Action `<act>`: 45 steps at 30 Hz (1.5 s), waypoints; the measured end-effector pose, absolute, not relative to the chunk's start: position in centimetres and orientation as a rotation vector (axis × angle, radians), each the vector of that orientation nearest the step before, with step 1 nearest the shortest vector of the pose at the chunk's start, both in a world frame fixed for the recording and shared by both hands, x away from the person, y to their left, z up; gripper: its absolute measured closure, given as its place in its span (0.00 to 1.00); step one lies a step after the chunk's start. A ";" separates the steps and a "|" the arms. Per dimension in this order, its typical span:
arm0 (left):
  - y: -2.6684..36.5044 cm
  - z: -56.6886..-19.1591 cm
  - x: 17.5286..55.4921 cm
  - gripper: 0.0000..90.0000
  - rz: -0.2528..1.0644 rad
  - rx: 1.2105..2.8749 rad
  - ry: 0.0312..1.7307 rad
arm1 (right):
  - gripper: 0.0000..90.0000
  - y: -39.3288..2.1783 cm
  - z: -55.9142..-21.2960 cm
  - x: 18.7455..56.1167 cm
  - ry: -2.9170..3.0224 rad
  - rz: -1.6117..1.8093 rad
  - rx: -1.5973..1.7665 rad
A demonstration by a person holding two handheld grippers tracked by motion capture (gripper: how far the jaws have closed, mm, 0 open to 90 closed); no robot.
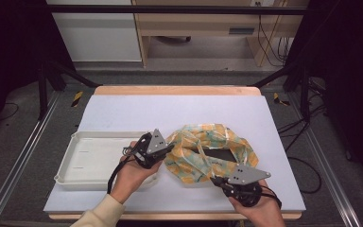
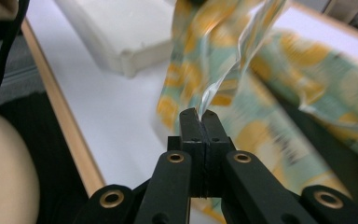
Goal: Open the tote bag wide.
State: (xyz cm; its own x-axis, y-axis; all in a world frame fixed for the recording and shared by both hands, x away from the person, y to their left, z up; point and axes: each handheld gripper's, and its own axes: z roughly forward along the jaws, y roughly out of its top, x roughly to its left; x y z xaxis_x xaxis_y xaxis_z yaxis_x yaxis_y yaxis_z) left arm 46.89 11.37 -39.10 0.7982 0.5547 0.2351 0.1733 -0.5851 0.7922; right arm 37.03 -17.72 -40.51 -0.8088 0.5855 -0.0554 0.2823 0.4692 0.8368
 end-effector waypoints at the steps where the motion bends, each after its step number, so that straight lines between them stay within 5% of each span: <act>1: 11.4 -38.9 47.0 0.98 0.615 2.157 0.540 | 1.00 -17.6 -40.9 37.0 2.405 1.250 0.735; 19: 12.5 -37.3 46.3 0.98 0.629 2.025 0.550 | 0.98 -19.8 -45.5 38.2 2.461 0.939 0.903; 23: 12.8 -37.6 45.7 0.98 0.630 2.036 0.514 | 0.66 -19.9 -43.8 37.5 2.417 1.077 0.887; 27: 13.1 -37.9 45.6 0.98 0.629 2.032 0.518 | 0.53 -19.5 -42.1 36.6 2.411 1.148 0.805; 34: 13.2 -38.4 44.8 0.98 0.601 2.047 0.493 | 0.44 -19.7 -39.4 37.1 2.350 1.194 0.754; 45: 13.9 -37.2 42.6 0.98 0.598 2.023 0.422 | 0.29 -18.9 -39.0 43.5 2.455 1.082 0.773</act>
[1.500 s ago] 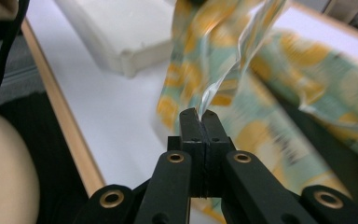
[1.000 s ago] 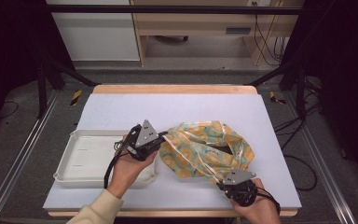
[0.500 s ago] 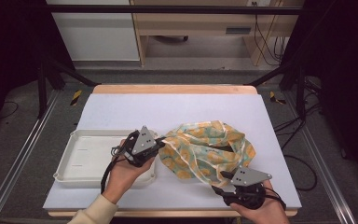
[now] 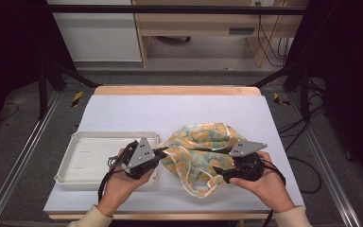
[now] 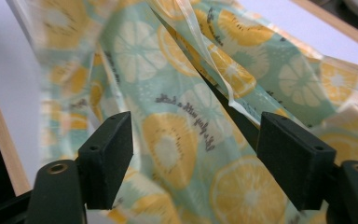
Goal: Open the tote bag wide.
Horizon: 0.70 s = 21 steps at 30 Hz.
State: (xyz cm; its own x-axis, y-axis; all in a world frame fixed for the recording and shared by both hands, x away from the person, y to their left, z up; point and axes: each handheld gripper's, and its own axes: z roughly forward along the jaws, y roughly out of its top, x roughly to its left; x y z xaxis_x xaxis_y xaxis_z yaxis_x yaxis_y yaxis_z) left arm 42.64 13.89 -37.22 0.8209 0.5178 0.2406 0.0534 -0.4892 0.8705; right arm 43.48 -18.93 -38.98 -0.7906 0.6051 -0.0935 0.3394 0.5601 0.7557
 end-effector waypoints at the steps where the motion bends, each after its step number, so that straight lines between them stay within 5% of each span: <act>1: 14.0 -37.1 42.5 0.98 0.598 2.016 0.420 | 0.28 -18.8 -39.2 43.9 2.475 1.078 0.768; 8: 14.9 -35.7 41.7 0.98 0.613 1.970 0.406 | 0.30 -18.6 -40.6 45.8 2.550 1.019 0.776; 16: 15.5 -35.3 41.5 0.98 0.625 1.967 0.414 | 0.86 -18.2 -40.7 44.8 2.609 1.006 0.683; 21: 15.7 -36.0 41.7 0.97 0.609 1.984 0.430 | 1.00 -18.6 -40.4 44.4 2.580 1.013 0.702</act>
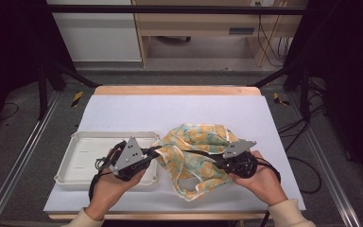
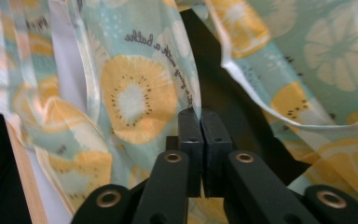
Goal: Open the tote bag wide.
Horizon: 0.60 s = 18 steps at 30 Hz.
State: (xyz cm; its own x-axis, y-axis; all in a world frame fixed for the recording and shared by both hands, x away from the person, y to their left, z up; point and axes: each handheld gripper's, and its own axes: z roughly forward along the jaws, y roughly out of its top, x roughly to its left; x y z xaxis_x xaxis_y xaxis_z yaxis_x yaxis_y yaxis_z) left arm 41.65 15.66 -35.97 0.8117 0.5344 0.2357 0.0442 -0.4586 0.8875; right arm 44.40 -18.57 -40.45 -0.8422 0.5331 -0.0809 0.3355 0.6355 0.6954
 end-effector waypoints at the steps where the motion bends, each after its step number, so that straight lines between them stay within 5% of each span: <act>1: 15.6 -36.2 41.7 0.97 0.604 1.990 0.437 | 1.00 -18.6 -40.4 44.4 2.571 1.014 0.710; 6: 15.7 -37.6 42.3 0.93 0.563 2.039 0.489 | 1.00 -18.9 -40.1 44.6 2.521 1.007 0.749; 13: 16.6 -38.5 42.9 0.67 0.577 2.071 0.576 | 1.00 -19.4 -39.8 44.5 2.429 1.000 0.813; 18: 17.8 -38.3 43.0 0.61 0.592 2.088 0.597 | 1.00 -20.2 -39.7 44.2 2.352 1.021 0.858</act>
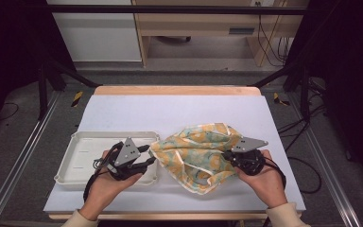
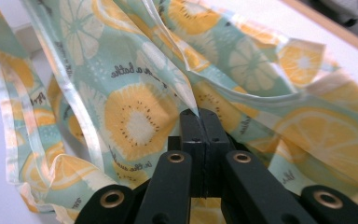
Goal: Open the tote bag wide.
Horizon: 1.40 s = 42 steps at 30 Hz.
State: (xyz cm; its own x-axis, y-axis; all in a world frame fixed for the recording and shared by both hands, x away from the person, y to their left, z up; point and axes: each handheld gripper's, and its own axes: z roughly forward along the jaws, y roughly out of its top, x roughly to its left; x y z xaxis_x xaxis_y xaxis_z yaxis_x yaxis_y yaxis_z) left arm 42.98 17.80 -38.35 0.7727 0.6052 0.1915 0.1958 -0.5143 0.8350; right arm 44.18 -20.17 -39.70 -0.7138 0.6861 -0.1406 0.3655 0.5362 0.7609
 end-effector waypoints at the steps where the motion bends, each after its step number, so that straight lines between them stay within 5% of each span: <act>1: 18.1 -38.2 43.0 0.61 0.602 2.096 0.597 | 1.00 -20.3 -39.7 44.1 2.335 1.031 0.867; 20: 15.1 -33.0 45.2 0.60 0.661 2.106 0.493 | 1.00 -19.0 -42.4 38.6 2.388 1.039 0.706; 35: 9.3 -38.5 49.3 0.40 0.508 2.400 0.432 | 1.00 -19.8 -43.2 36.9 2.389 1.078 0.706; 39: 8.1 -39.3 50.0 0.54 0.504 2.452 0.417 | 1.00 -19.9 -43.3 36.2 2.403 1.075 0.679; 42: 7.3 -39.2 50.5 0.76 0.526 2.483 0.423 | 1.00 -19.9 -43.4 35.9 2.420 1.066 0.662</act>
